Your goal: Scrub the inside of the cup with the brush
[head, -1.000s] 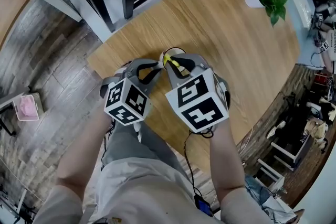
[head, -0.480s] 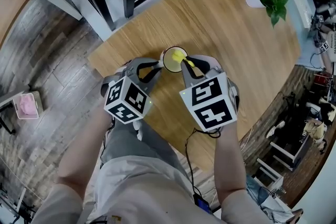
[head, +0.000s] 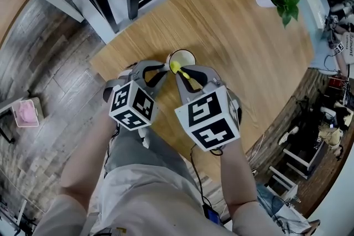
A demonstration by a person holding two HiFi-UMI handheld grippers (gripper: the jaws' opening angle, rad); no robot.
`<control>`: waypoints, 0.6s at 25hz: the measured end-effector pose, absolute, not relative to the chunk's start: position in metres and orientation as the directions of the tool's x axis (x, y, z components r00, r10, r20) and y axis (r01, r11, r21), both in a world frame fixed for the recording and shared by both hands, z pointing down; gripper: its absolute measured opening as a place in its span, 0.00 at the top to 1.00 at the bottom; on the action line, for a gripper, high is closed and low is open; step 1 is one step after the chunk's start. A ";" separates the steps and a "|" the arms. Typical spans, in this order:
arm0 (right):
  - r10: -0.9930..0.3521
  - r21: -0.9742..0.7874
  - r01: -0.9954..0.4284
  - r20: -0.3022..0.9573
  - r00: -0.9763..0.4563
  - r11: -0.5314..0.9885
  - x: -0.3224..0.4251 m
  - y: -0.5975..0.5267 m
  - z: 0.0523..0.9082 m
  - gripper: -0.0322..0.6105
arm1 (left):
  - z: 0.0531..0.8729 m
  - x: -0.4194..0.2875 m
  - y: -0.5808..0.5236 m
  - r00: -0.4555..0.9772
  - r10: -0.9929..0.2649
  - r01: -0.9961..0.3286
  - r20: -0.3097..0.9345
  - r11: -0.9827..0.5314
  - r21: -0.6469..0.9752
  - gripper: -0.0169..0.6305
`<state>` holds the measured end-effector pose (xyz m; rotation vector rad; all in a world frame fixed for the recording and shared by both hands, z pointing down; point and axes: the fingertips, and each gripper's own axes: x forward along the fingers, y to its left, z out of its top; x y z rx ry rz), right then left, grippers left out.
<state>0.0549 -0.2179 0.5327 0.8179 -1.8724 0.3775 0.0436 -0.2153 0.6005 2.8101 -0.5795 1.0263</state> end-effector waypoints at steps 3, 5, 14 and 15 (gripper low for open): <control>-0.396 0.114 -0.682 0.877 -0.272 0.722 0.050 -0.227 0.528 0.90 | 0.601 0.045 -0.215 0.701 -0.317 -0.372 0.639 -0.927 -0.052 0.89; -0.418 0.118 -0.694 0.864 -0.281 0.711 0.050 -0.232 0.524 0.90 | 0.601 0.044 -0.215 0.703 -0.314 -0.366 0.638 -0.929 -0.054 0.89; -0.495 0.161 -0.757 0.836 -0.237 0.634 0.080 -0.243 0.516 0.90 | 0.602 0.043 -0.214 0.695 -0.320 -0.346 0.644 -0.934 -0.090 0.89; -0.486 0.162 -0.760 0.845 -0.223 0.630 0.085 -0.240 0.516 0.90 | 0.602 0.042 -0.214 0.694 -0.318 -0.346 0.646 -0.934 -0.088 0.89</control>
